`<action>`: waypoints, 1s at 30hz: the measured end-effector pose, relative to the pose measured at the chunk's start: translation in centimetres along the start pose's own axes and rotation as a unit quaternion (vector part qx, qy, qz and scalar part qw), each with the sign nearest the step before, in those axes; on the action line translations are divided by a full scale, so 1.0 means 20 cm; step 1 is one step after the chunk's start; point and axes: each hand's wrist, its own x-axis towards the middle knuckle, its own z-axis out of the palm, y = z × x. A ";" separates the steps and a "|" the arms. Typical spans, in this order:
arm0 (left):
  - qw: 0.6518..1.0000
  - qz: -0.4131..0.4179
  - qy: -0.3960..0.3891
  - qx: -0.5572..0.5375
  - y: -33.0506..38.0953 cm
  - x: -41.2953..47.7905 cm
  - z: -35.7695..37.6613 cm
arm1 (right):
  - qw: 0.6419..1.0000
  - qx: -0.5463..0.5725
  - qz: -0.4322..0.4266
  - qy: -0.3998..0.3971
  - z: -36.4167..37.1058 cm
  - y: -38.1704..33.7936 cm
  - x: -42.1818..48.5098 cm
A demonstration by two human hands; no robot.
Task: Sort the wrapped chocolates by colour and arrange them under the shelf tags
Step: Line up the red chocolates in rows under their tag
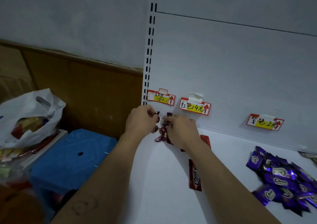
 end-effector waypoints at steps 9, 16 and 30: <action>0.998 -0.024 0.037 -0.034 -0.06 0.01 0.00 | 0.993 0.086 -0.072 0.021 0.09 0.04 0.00; 0.996 -0.035 0.031 -0.076 -0.07 0.03 0.02 | 0.995 0.054 -0.080 -0.019 0.07 0.04 0.01; 0.986 0.047 -0.127 0.097 -0.08 0.01 -0.18 | 0.996 0.037 0.024 0.083 -0.04 0.12 -0.02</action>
